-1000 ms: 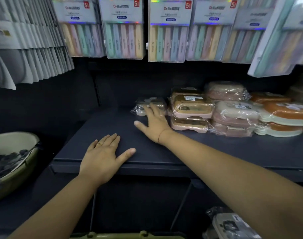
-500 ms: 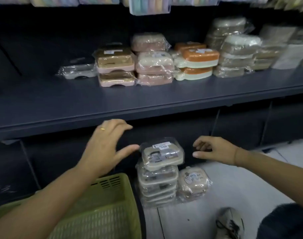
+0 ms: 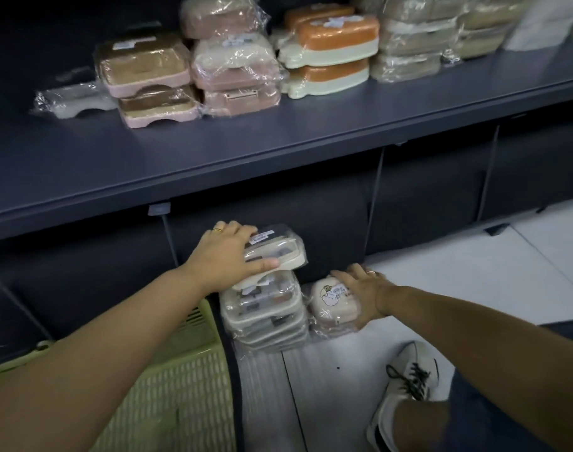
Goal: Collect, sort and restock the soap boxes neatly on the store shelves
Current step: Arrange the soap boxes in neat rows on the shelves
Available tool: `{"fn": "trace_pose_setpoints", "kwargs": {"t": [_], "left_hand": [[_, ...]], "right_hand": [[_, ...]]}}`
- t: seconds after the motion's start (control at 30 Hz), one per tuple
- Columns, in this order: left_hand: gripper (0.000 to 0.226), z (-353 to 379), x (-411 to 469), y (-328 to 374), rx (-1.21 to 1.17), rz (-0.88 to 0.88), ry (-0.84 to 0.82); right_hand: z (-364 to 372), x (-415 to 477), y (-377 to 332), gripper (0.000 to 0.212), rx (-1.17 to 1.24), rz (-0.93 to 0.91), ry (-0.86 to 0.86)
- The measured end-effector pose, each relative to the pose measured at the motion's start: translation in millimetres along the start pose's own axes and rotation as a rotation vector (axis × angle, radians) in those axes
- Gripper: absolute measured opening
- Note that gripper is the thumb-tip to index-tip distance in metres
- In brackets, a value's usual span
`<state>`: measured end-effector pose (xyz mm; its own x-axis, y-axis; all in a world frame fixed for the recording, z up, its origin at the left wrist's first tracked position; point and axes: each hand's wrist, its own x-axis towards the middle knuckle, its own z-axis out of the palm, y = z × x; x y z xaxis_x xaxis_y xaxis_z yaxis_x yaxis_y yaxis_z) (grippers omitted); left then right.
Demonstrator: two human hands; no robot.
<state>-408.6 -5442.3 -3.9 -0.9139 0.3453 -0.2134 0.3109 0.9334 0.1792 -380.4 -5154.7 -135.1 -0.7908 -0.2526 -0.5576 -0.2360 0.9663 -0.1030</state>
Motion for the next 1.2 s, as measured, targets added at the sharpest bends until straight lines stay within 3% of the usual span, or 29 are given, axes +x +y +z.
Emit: {"fn": "trace_pose_setpoints", "kwargs": {"t": [0.07, 0.27, 0.47, 0.67, 0.83, 0.93, 1.03, 1.2], "left_hand": [[0.115, -0.6, 0.9, 1.5, -0.006, -0.023, -0.026], [0.095, -1.7, -0.4, 6.4, -0.132, -0.048, -0.025], [0.102, -1.8, -9.7, 6.4, -0.064, 0.052, 0.100], [0.107, -26.2, -33.2, 1.3, -0.090, 0.183, 0.229], [0.107, -70.4, -66.6, -19.2, -0.147, 0.251, 0.376], [0.106, -100.7, -86.6, -47.3, -0.148, 0.205, 0.498], [0.105, -129.3, -93.7, -85.5, -0.126, 0.082, 0.623], [0.108, -153.1, -82.8, -146.5, -0.234, -0.105, 0.633]], "right_hand": [[7.8, 4.4, 0.7, 0.129, -0.014, -0.006, 0.037], [8.6, 7.4, 1.4, 0.122, -0.020, -0.032, 0.122], [-14.5, -11.5, 6.2, 0.119, 0.014, 0.001, 0.128], [-82.5, -55.8, 11.6, 0.112, 0.050, 0.021, 0.100], [-163.7, -109.3, 6.4, 0.100, 0.272, -0.036, 0.103], [-216.7, -136.0, -11.4, 0.098, 0.330, -0.121, 0.207], [-272.9, -142.6, -40.8, 0.109, 0.377, -0.187, 0.348], [-348.0, -83.8, -85.3, 0.121, 0.370, -0.204, 0.678]]}}
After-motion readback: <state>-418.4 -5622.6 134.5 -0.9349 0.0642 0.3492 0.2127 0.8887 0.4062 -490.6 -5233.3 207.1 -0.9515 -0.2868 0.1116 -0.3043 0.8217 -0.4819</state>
